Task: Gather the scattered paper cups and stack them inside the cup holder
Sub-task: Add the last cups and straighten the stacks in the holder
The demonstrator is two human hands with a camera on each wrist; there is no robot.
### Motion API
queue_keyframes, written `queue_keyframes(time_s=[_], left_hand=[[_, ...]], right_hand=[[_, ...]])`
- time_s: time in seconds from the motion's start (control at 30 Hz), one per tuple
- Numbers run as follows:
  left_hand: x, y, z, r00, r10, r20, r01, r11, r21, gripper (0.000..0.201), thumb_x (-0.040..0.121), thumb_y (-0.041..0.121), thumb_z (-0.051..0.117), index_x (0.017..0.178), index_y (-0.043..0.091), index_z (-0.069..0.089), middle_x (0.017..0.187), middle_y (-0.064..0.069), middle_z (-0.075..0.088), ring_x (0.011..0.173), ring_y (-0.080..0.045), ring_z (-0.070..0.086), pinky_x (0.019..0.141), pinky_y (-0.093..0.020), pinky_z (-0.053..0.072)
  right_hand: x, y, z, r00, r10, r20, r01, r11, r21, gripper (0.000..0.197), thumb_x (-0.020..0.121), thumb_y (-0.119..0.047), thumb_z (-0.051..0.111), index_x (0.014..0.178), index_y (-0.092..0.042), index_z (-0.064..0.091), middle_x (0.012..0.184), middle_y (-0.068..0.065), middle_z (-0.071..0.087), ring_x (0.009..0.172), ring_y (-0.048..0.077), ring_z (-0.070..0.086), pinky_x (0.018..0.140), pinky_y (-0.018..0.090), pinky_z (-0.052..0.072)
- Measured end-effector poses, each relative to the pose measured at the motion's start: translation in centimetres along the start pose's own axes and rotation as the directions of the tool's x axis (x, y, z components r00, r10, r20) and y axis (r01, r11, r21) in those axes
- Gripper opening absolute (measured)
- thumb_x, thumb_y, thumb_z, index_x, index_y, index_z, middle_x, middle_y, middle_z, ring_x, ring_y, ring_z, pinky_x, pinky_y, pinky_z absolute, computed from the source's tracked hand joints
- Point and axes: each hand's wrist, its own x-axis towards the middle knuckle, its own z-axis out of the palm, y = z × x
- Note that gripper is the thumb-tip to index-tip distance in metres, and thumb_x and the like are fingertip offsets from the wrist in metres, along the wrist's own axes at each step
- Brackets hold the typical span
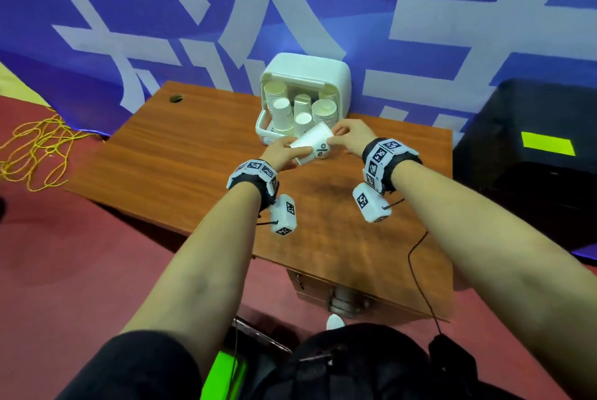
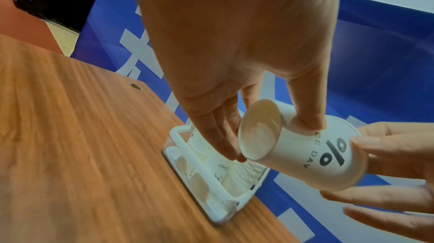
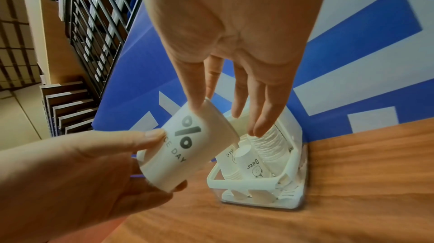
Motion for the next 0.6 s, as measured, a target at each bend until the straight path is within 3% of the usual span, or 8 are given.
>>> queue_keyframes(time_s=[0.1,0.17,0.3,0.43,0.53,0.6], left_hand=[[4.0,1.1,-1.8,1.0,-0.005,-0.005,0.005,1.0,-0.004,0.046,0.071,0.024,0.079,0.111,0.008,0.061,0.087,-0.008,0.059,0.076,-0.018,0.056,0.074,-0.031,0.048],[6.5,1.6,-3.1,1.0,0.006,-0.027,-0.006,1.0,0.007,0.042,0.078,0.02,0.077,0.115,0.007,0.061,0.098,-0.013,0.062,0.087,-0.023,0.059,0.078,-0.033,0.049],[10.1,2.0,-5.1,0.998,-0.008,-0.063,0.009,1.0,0.019,0.038,0.085,0.02,0.071,0.12,0.013,0.059,0.106,-0.011,0.063,0.089,-0.019,0.06,0.074,-0.029,0.049],[12.6,2.2,-6.9,0.984,-0.02,-0.175,0.036,0.996,0.088,0.039,0.089,0.027,0.066,0.123,0.011,0.056,0.117,-0.013,0.063,0.097,-0.022,0.061,0.086,-0.038,0.049],[14.3,2.1,-8.2,0.97,0.035,-0.242,0.046,0.947,0.317,0.041,0.091,0.026,0.062,0.126,0.006,0.057,0.124,-0.012,0.062,0.111,-0.025,0.059,0.094,-0.034,0.043],[15.6,2.3,-9.1,0.963,0.09,-0.256,0.047,0.875,0.482,0.038,0.093,0.022,0.056,0.127,0.005,0.057,0.128,-0.011,0.06,0.118,-0.025,0.055,0.096,-0.031,0.04]], right_hand=[[4.3,-0.7,0.0,0.999,0.001,0.044,-0.005,0.997,0.076,0.025,0.081,-0.001,0.067,0.069,-0.016,0.05,0.061,-0.001,0.04,0.06,0.014,0.041,0.057,0.024,0.037],[7.0,-1.4,0.0,0.998,-0.02,0.06,0.015,0.997,0.078,0.027,0.082,-0.003,0.067,0.07,-0.017,0.048,0.063,0.0,0.039,0.061,0.013,0.042,0.055,0.022,0.038],[11.9,-2.4,0.5,0.993,-0.063,0.096,0.056,0.996,0.075,0.027,0.083,-0.005,0.068,0.069,-0.019,0.049,0.073,0.006,0.051,0.07,0.017,0.049,0.059,0.023,0.042],[15.5,-3.3,1.1,0.994,-0.094,0.061,0.091,0.994,0.054,0.026,0.081,-0.008,0.069,0.069,-0.021,0.051,0.069,-0.001,0.05,0.073,0.018,0.048,0.066,0.027,0.044],[17.7,-3.2,1.3,0.995,-0.092,-0.048,0.089,0.995,-0.055,0.023,0.077,-0.021,0.071,0.066,-0.027,0.051,0.068,-0.007,0.053,0.074,0.022,0.054,0.08,0.036,0.049],[18.8,-3.2,1.3,0.991,-0.1,-0.089,0.096,0.994,-0.049,0.019,0.077,-0.029,0.068,0.067,-0.028,0.052,0.069,-0.009,0.056,0.078,0.025,0.058,0.081,0.04,0.051]])
